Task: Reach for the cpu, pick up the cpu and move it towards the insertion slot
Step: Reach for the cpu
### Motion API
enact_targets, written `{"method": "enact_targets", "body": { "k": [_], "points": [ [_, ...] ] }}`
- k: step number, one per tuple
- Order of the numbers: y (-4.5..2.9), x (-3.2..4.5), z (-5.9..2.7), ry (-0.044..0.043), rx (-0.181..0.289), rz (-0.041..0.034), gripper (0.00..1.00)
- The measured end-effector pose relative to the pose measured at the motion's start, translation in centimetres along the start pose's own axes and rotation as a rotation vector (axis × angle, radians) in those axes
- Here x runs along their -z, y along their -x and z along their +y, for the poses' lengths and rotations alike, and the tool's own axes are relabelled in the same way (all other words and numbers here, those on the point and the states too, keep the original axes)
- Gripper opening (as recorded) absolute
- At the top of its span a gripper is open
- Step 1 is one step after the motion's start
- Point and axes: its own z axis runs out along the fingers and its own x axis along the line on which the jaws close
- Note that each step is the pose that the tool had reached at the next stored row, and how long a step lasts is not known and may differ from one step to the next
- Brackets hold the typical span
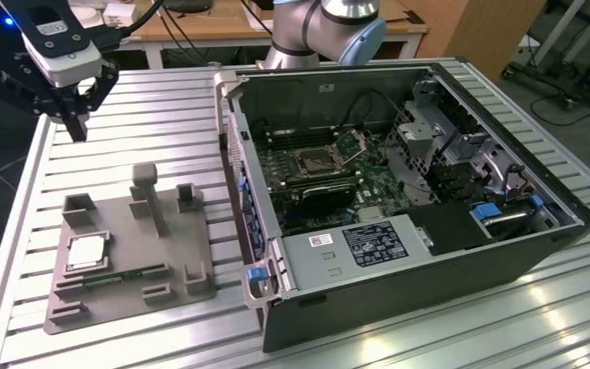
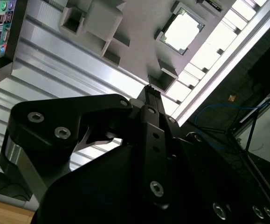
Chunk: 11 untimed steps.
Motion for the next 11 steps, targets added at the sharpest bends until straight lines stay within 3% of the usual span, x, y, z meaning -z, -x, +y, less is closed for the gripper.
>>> {"method": "enact_targets", "body": {
  "k": [5, 11],
  "points": [
    [-0.62, -0.06, 0.01, 0.0, 0.0, 0.0, 0.11],
    [-0.79, -0.08, 0.01, 0.0, 0.0, 0.0, 0.11]
  ]
}}
